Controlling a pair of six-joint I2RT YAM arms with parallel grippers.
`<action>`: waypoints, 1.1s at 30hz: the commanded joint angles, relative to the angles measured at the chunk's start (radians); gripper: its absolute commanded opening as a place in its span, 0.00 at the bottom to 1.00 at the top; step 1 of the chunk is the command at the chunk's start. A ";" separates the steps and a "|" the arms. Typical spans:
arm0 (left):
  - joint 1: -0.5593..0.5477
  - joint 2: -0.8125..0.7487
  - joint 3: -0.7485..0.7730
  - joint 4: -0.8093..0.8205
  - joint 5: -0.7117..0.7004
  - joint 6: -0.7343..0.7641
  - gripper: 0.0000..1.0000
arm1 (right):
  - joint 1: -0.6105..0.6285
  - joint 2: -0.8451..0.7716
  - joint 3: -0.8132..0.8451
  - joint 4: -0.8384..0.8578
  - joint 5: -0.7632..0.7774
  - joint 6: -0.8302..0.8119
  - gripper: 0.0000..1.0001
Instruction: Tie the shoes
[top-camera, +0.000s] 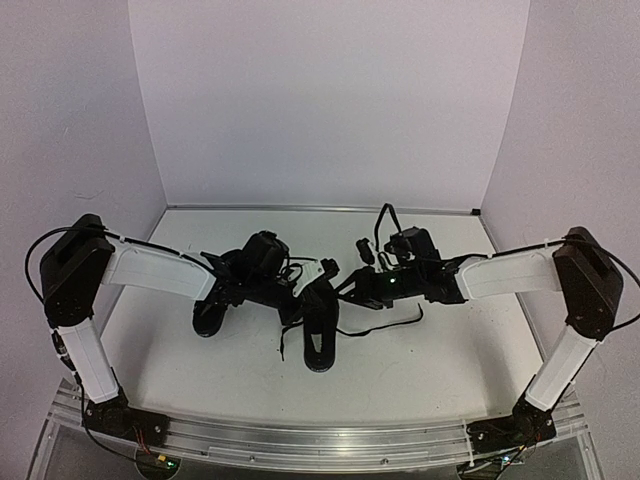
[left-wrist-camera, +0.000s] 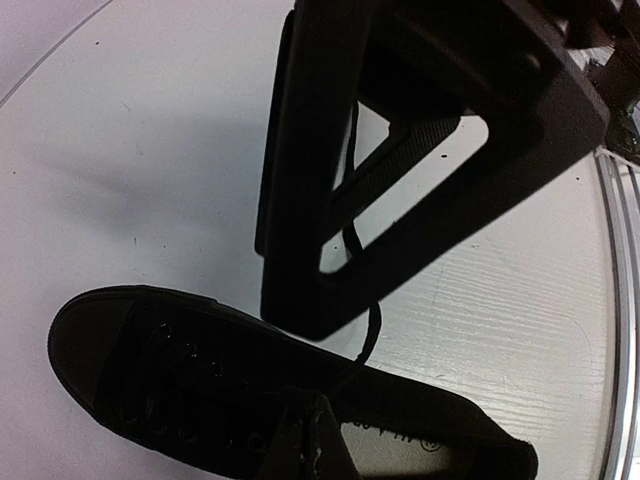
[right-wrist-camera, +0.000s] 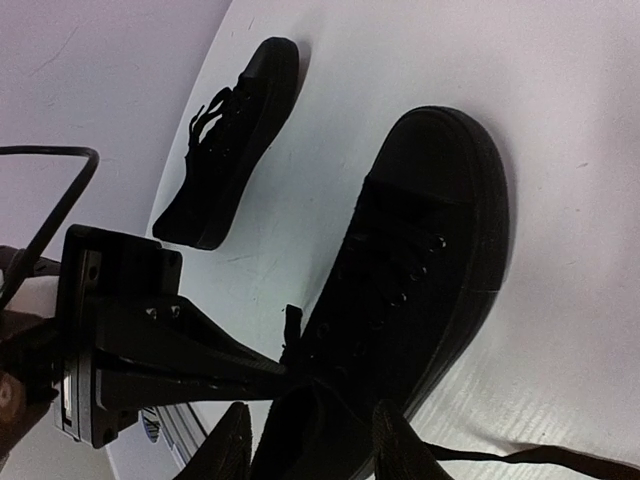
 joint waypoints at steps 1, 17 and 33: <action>-0.008 -0.023 0.010 0.029 -0.021 0.034 0.00 | 0.015 0.038 0.046 0.082 -0.050 0.053 0.38; -0.018 -0.011 0.020 0.013 -0.061 0.058 0.00 | 0.053 0.111 0.067 0.142 -0.092 0.107 0.29; -0.022 -0.009 0.021 0.035 -0.065 0.062 0.00 | 0.060 0.140 0.063 0.144 -0.083 0.131 0.17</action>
